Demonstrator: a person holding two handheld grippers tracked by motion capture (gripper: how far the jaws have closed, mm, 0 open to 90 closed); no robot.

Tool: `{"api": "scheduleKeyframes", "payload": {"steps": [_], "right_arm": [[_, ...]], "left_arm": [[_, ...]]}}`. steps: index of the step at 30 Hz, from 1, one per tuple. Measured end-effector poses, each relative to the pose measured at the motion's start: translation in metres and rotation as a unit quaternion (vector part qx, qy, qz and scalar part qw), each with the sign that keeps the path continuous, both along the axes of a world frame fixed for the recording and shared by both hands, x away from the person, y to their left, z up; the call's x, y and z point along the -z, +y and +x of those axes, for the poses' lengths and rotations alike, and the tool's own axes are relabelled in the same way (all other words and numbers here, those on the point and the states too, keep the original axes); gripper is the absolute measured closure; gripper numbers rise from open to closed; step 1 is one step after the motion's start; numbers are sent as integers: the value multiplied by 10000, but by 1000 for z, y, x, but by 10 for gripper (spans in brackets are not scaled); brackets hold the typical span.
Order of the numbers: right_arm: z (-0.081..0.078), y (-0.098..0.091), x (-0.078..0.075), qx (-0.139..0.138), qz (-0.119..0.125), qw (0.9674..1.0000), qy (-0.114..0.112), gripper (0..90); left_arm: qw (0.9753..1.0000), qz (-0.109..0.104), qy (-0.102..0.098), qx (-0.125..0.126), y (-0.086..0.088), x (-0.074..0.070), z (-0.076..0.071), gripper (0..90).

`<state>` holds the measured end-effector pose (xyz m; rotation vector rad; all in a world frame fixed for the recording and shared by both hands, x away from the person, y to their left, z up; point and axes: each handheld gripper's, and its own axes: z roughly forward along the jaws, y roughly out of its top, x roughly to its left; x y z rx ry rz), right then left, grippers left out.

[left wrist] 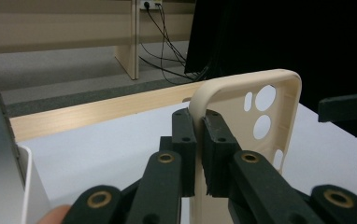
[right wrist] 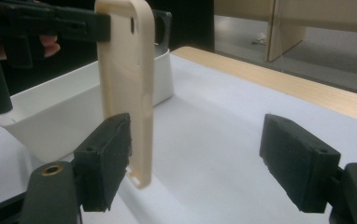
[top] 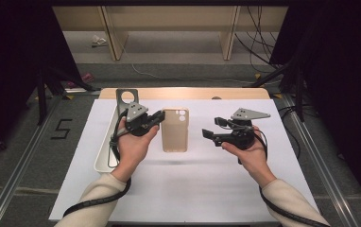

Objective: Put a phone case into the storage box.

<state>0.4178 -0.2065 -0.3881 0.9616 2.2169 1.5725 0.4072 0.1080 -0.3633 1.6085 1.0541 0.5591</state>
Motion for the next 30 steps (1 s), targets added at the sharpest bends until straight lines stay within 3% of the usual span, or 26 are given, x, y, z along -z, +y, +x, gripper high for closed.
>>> {"api": "scheduleKeyframes", "payload": {"steps": [14, 30], "right_arm": [[-18, -26, 3, 79, -163, 9998, -117, 215], [-30, -42, 7, 273, -239, 9993, -115, 190]], "left_arm": [[9998, 20, -111, -150, 27, -20, 1, 845], [9989, 131, -224, -385, 65, -38, -1, 845]]}}
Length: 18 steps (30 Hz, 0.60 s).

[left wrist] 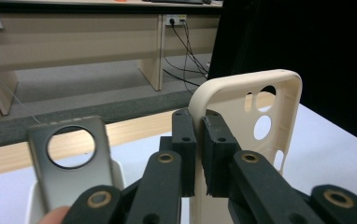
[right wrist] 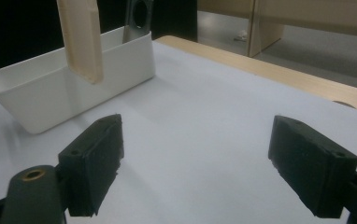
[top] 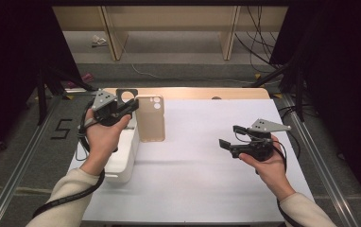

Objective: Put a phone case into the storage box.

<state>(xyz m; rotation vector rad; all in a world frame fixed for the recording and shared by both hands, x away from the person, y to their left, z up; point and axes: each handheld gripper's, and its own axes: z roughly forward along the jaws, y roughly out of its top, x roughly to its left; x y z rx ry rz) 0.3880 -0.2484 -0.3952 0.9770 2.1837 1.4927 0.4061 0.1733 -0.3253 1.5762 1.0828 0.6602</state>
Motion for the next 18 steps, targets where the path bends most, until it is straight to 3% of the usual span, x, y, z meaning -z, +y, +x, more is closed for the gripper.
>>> {"api": "scheduleKeyframes", "payload": {"steps": [18], "right_arm": [[-8, -18, 4, 200, 12, 9998, 51, 182]], "left_arm": [[9996, 124, -12, -238, 34, -12, 5, 845]]}}
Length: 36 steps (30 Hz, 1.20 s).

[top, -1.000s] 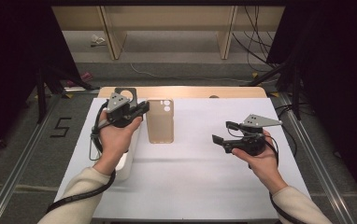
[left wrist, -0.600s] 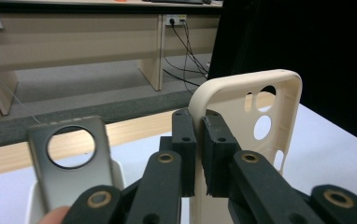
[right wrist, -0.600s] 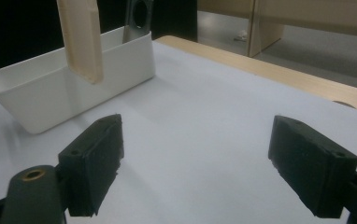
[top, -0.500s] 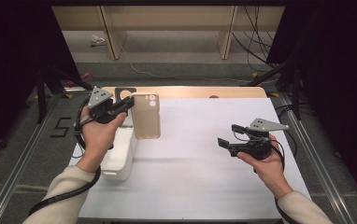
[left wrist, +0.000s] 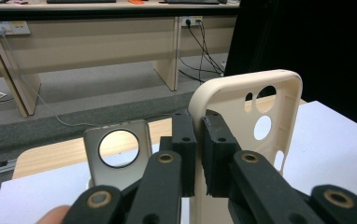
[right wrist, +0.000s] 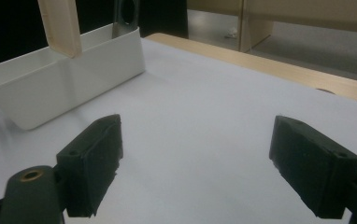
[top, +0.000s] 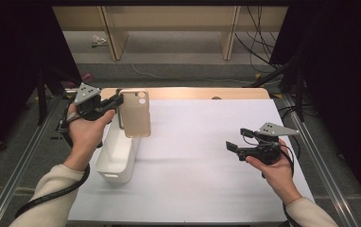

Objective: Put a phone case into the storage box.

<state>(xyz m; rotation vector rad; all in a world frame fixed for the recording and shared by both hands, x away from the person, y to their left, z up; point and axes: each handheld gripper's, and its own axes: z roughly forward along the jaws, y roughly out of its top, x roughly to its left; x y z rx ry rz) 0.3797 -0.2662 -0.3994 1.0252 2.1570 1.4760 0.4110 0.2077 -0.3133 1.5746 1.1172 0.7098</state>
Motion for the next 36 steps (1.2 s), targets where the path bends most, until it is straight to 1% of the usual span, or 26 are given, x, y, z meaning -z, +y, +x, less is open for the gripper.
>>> {"api": "scheduleKeyframes", "payload": {"steps": [8, 12, 16, 18, 24, 36], "right_arm": [[-2, -4, 0, 46, 39, 10000, -7, 182], [-2, -5, 0, 66, 45, 10000, -3, 182], [-3, -6, 0, 84, 53, 10000, -4, 182], [-3, -6, 0, 91, 51, 9999, 6, 182], [-3, -8, 0, 116, 60, 9999, 10, 182], [-3, -9, 0, 140, 75, 9999, 30, 182]], "left_arm": [[9999, 106, 2, -106, 13, -3, 7, 845], [9997, 178, 11, -136, 18, -3, 12, 844], [9997, 199, 25, -148, 22, -3, 18, 844], [9995, 257, 43, -166, 24, -2, 20, 844], [9989, 450, -23, -160, 27, -2, 30, 845], [9985, 518, -37, -150, 27, 2, 49, 845]]}}
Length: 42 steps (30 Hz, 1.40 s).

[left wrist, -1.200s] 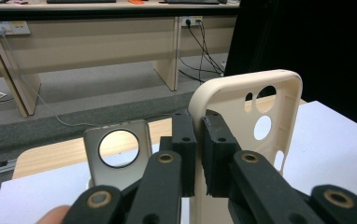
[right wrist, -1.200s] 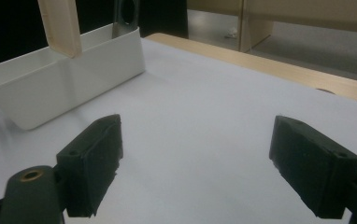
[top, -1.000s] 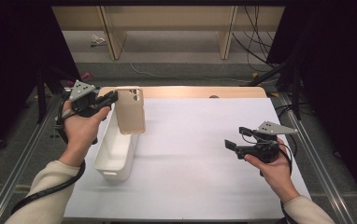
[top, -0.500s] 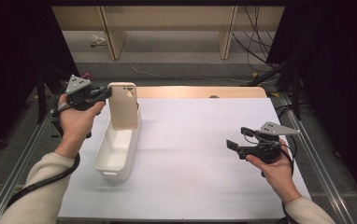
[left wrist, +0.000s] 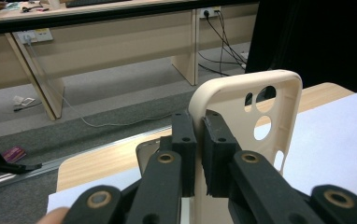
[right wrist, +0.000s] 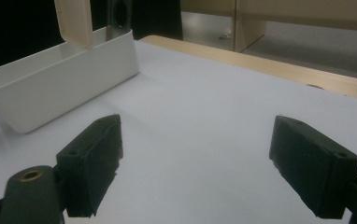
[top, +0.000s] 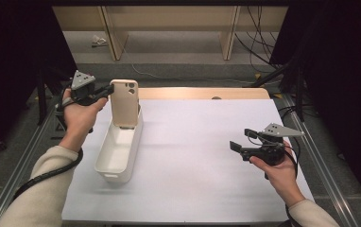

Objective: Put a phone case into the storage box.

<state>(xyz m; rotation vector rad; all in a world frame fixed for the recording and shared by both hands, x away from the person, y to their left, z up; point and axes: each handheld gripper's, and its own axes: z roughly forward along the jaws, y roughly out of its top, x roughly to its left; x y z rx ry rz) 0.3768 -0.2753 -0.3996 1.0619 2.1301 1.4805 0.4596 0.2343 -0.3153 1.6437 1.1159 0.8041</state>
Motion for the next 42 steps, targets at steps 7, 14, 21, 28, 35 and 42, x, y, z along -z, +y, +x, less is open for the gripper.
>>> {"api": "scheduleKeyframes", "payload": {"steps": [7, 14, 21, 28, 35, 42], "right_arm": [[0, 0, 0, -3, 15, 10000, 8, 181], [0, 0, 0, 4, 15, 10000, 4, 181], [0, 0, 0, 15, 16, 10000, 5, 181], [0, 0, 1, 14, 22, 10000, 4, 181], [1, 0, 1, 2, 12, 10000, 28, 180], [1, 0, 1, -6, 10, 10000, 25, 180]], "left_arm": [[10000, 15, -15, -51, 1, 1, 9, 844], [9999, -44, 43, -136, 8, 3, 13, 845], [9997, -51, 114, -221, 9, 13, 20, 845], [9995, -57, 171, -260, 10, 25, 28, 845], [9993, -24, 254, -273, 9, 35, 34, 845], [9990, 48, 342, -301, 9, 45, 38, 844]]}}
